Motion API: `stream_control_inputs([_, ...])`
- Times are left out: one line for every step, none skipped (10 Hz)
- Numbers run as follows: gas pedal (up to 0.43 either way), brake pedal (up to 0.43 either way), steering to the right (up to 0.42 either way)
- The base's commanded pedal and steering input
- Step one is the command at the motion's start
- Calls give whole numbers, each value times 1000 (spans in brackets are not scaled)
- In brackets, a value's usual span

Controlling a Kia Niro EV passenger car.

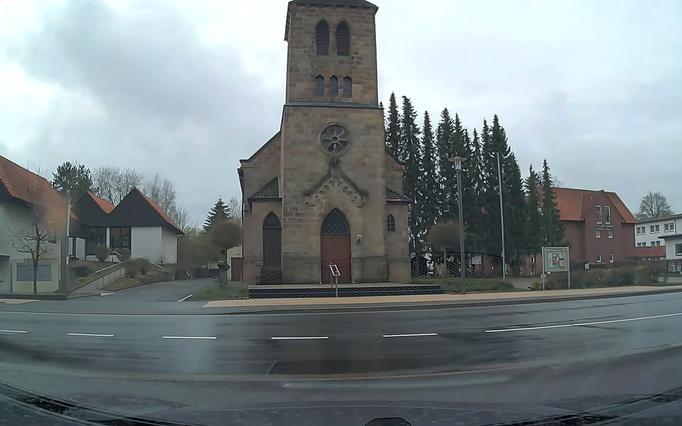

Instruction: Follow the waypoints while adhering to traffic rules and regulations

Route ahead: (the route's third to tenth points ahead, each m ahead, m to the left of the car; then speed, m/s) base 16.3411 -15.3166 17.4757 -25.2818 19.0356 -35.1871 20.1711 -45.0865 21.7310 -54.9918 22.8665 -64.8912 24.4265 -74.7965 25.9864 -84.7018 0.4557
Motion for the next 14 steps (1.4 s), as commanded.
stream_control_inputs([0,0,-26])
stream_control_inputs([0,0,-28])
stream_control_inputs([0,0,-29])
stream_control_inputs([0,0,-29])
stream_control_inputs([0,0,-29])
stream_control_inputs([0,0,-28])
stream_control_inputs([0,0,-21])
stream_control_inputs([0,0,-14])
stream_control_inputs([0,0,-4])
stream_control_inputs([0,0,5])
stream_control_inputs([0,0,12])
stream_control_inputs([0,0,12])
stream_control_inputs([0,18,9])
stream_control_inputs([0,43,4])
